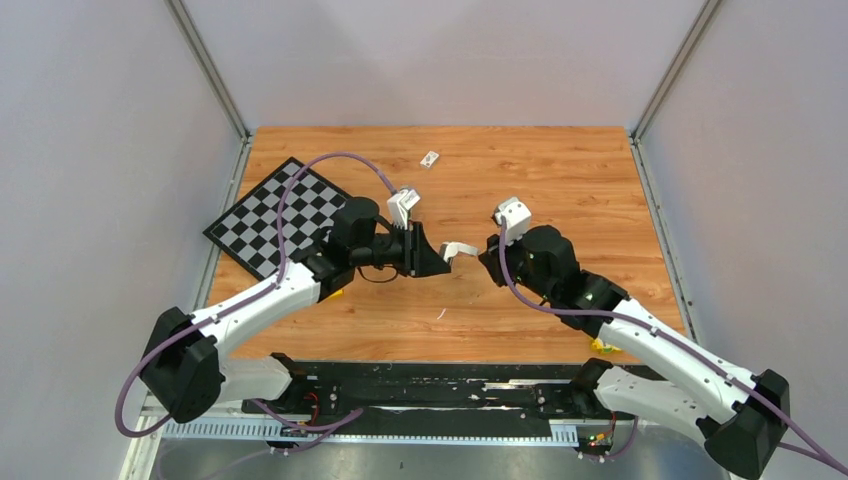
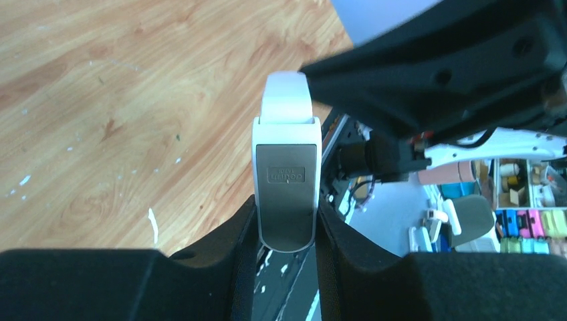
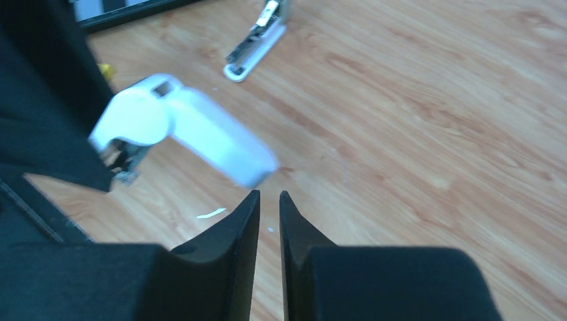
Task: Load the staples into the stapler
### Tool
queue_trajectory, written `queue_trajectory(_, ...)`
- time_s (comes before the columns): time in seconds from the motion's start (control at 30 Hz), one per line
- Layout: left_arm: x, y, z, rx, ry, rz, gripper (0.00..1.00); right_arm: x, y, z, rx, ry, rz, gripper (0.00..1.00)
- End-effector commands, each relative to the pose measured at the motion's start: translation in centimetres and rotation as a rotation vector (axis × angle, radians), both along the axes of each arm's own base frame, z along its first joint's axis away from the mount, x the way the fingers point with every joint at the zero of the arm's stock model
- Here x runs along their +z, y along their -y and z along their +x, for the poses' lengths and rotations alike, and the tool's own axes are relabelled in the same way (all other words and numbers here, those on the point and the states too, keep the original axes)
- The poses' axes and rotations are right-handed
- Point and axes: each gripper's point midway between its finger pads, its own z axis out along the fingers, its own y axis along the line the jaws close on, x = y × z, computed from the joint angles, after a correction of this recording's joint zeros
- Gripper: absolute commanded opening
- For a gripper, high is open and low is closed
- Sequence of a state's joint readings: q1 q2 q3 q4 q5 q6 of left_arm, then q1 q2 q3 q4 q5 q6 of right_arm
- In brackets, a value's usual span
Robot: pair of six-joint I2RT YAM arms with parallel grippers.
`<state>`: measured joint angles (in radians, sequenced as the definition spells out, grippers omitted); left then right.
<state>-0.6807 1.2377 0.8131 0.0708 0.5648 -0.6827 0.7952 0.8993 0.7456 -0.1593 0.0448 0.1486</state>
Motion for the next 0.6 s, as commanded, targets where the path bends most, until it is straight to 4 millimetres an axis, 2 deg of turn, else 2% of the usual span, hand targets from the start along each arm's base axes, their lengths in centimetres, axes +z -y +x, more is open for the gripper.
queue_trajectory(0.0,-1.6,-1.2,-2.1,-0.070,-0.039,0.067,0.00,1.5,2.5,2.1,-0.112,0.098,-0.066,0.18)
queue_trajectory(0.13,-1.7,-1.5,-2.5,-0.077,-0.044,0.072,0.00,2.2,2.8,3.0,-0.137,0.130,-0.091,0.18)
queue_trajectory(0.27,-1.3,-1.6,-2.3,-0.055,-0.035,0.064,0.00,2.5,1.8,3.0,-0.106,0.112,-0.056,0.19)
queue_trajectory(0.33,-0.9,-1.6,-1.6,-0.015,-0.023,0.055,0.00,2.5,0.4,1.9,-0.036,0.075,-0.004,0.24)
queue_trajectory(0.43,0.2,-1.6,-0.9,0.020,-0.014,0.015,0.00,1.9,-2.6,-1.5,0.206,0.028,0.085,0.39)
queue_trajectory(0.57,1.0,-1.8,-0.3,0.050,0.002,0.004,0.00,0.7,-3.6,-3.7,0.312,-0.030,0.127,0.46)
